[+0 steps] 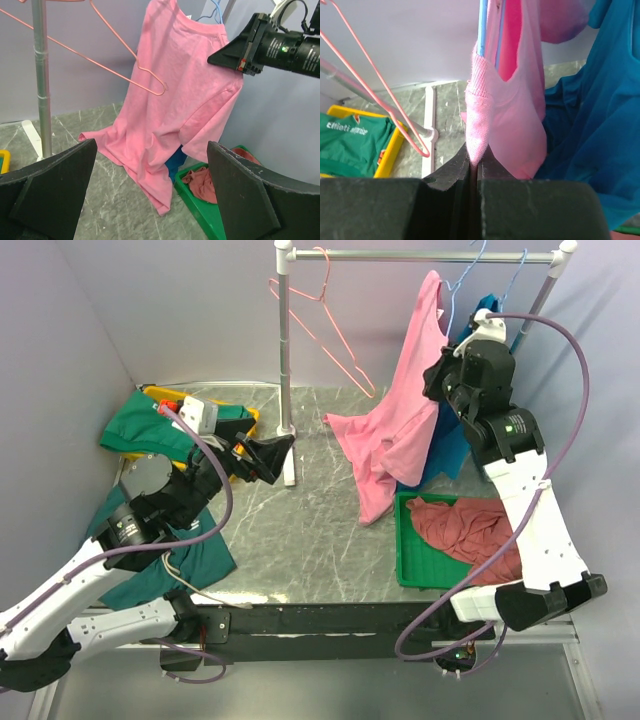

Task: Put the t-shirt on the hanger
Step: Place the hanger at the clothesline.

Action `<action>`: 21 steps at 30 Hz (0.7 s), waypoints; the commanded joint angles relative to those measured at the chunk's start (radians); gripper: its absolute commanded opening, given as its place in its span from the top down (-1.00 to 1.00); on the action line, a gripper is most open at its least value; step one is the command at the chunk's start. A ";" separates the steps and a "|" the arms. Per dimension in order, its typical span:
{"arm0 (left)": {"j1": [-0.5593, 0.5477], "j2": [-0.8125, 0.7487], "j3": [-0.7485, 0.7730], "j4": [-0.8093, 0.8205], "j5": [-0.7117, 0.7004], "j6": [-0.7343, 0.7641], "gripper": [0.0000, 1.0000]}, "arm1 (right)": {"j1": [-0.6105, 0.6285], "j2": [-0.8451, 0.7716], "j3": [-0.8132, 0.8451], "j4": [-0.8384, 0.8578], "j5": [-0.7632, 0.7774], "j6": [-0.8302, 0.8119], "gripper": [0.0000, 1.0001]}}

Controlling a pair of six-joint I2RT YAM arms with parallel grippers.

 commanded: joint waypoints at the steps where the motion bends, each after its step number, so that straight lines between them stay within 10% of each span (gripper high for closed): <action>1: -0.003 -0.006 0.031 0.009 0.025 0.027 -0.95 | -0.034 0.019 0.117 0.056 -0.083 -0.055 1.00; 21: -0.002 -0.026 0.002 -0.005 0.006 0.021 -0.95 | -0.050 0.147 0.128 -0.036 -0.108 -0.035 1.00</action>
